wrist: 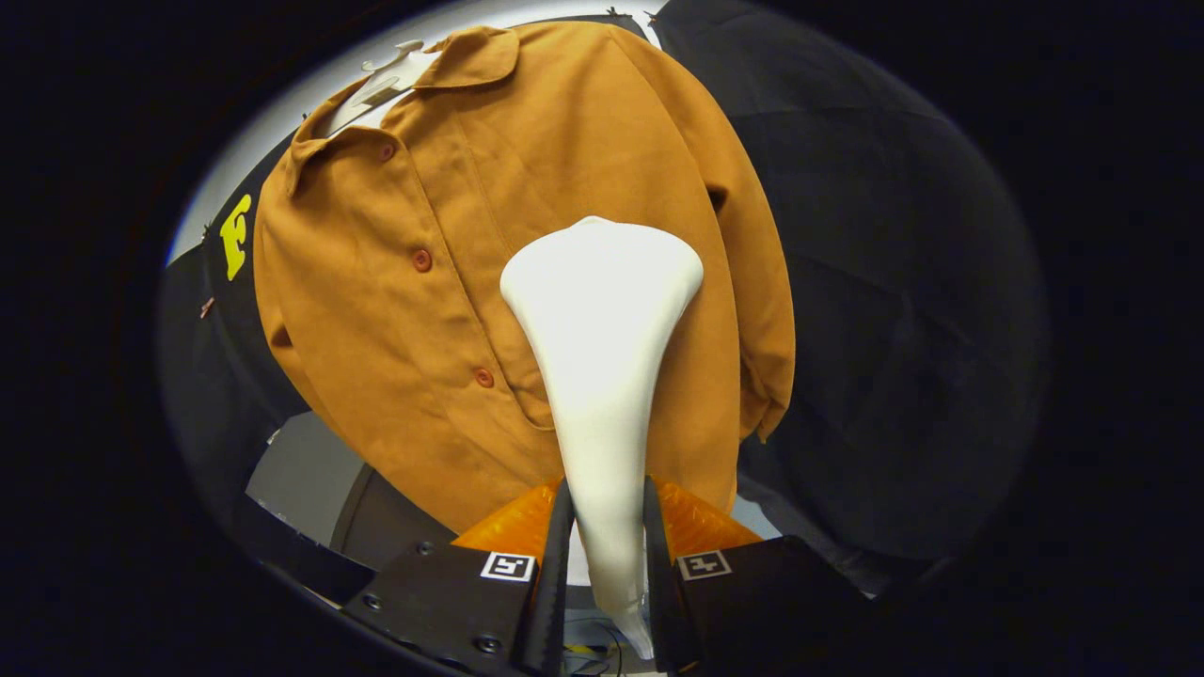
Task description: Iron the clothes twice with a garment steamer, once on the left side and once on the right side.
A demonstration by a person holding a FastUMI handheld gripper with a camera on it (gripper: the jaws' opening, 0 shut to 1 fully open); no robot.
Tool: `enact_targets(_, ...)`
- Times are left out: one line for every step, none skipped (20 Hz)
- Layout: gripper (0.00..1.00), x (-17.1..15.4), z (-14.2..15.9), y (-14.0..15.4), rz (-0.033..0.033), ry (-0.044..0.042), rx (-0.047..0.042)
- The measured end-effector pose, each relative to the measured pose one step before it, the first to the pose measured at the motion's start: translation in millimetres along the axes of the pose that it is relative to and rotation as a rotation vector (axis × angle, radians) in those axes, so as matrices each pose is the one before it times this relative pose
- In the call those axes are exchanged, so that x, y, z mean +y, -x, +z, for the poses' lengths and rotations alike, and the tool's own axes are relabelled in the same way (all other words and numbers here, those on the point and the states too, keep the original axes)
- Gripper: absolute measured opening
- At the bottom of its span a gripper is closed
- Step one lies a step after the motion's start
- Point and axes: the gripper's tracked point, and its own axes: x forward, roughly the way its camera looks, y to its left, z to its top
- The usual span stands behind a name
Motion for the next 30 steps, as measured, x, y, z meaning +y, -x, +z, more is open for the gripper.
enact_targets(0.40,-3.37,-6.79,-0.94,-0.00842,-0.00809,0.01591)
enact_targets(0.40,-3.52,-6.56,-1.50,-0.00894,-0.00746,0.01484)
enact_targets(0.40,-4.01,-5.24,-2.22,-0.00795,-0.00795,0.01356)
enact_targets(0.40,-2.85,-4.35,-1.51,-0.00590,-0.00822,0.01260)
enact_targets(0.40,-3.58,-5.78,-1.39,-0.00471,-0.00845,0.01185)
enact_targets(0.40,-2.77,-5.11,-1.92,-0.00489,-0.00752,0.01152)
enact_targets(0.40,-2.53,-4.61,-2.47,-0.00407,-0.00734,0.01092)
enact_targets(0.40,-1.90,-4.73,-1.87,-0.00373,-0.00572,0.01097)
enact_targets(0.40,-1.27,-4.38,-1.56,-0.00501,-0.00459,0.01215)
enact_targets(0.40,-2.46,-5.60,-2.72,-0.00553,-0.00498,0.01333)
enact_targets(0.40,-2.40,-6.58,-0.71,-0.00428,-0.00792,0.01440)
enact_targets(0.40,-1.30,-6.18,-2.05,-0.00278,-0.00887,0.01561)
enact_targets(0.40,-2.01,-6.83,-2.28,-0.00425,-0.00710,0.01714)
enact_targets(0.40,-1.70,-6.61,-1.90,-0.00439,-0.00763,0.01637)
enact_targets(0.40,-1.07,-6.41,-2.27,-0.00611,-0.01136,0.01486)
enact_targets(0.41,-1.30,-5.68,-2.42,-0.00751,-0.01367,0.01584)
enact_targets(0.41,-3.39,-6.63,-1.52,-0.00962,-0.01615,0.01172)
enact_targets(0.41,-3.60,-5.39,-0.68,-0.01016,-0.01308,0.00977)
enact_targets(0.41,-2.15,-4.25,0.98,-0.01010,-0.01069,0.00566)
enact_targets(0.41,-0.30,-2.85,0.63,-0.00478,-0.00799,-0.00134)
enact_targets(0.40,1.24,-2.10,3.17,-0.00299,-0.00645,-0.00304)
enact_targets(0.41,1.19,-0.81,3.45,-0.00694,-0.00012,-0.00776)
enact_targets(0.40,0.45,-1.39,6.38,-0.01062,0.00325,-0.01091)
enact_targets(0.40,1.44,1.12,7.44,-0.01115,0.00291,-0.01641)
enact_targets(0.40,1.86,2.16,7.39,-0.01026,0.00138,-0.01919)
enact_targets(0.41,2.61,2.95,6.97,-0.00840,-0.00087,-0.01769)
enact_targets(0.41,3.35,2.81,7.41,-0.00517,0.00048,-0.01718)
enact_targets(0.41,4.27,3.58,6.34,-0.00343,0.00401,-0.01889)
enact_targets(0.40,5.17,2.88,9.15,-0.00411,0.00852,-0.02144)
enact_targets(0.41,4.61,4.91,8.86,-0.00596,0.01050,-0.02472)
